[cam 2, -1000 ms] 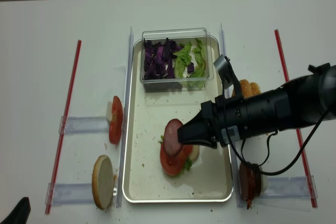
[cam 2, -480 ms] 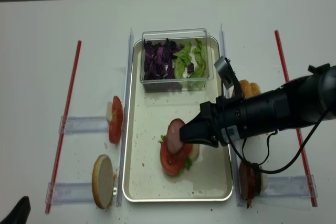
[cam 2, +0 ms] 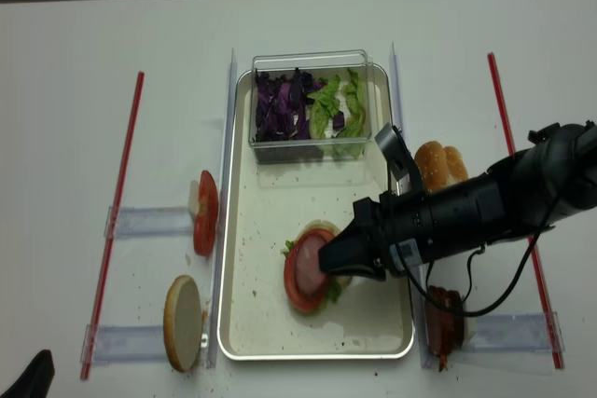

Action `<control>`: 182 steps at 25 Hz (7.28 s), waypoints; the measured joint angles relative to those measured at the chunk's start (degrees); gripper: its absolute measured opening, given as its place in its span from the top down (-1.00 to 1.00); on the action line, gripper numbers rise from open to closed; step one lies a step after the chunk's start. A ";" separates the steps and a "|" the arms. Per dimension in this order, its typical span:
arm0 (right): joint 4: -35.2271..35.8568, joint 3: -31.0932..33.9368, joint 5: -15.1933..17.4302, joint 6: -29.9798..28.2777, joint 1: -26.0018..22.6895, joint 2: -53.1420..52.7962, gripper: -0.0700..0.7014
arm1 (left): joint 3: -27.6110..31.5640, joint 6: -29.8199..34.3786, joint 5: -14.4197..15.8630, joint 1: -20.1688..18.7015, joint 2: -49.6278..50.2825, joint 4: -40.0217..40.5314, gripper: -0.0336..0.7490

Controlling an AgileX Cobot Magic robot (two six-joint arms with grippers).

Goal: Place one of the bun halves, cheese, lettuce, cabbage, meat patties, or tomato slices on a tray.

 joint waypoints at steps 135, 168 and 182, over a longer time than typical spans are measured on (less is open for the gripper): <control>-36.74 -13.66 -9.77 36.20 0.00 -19.62 -0.52 | 0.00 0.00 0.00 0.00 0.00 0.00 -0.35; -91.27 -30.99 2.79 61.37 0.00 -20.73 -0.52 | 0.00 0.00 0.00 0.00 0.00 0.00 -0.35; -98.24 -31.24 1.66 71.18 -3.62 -20.73 -0.52 | 0.00 0.00 0.00 0.00 0.00 0.00 -0.35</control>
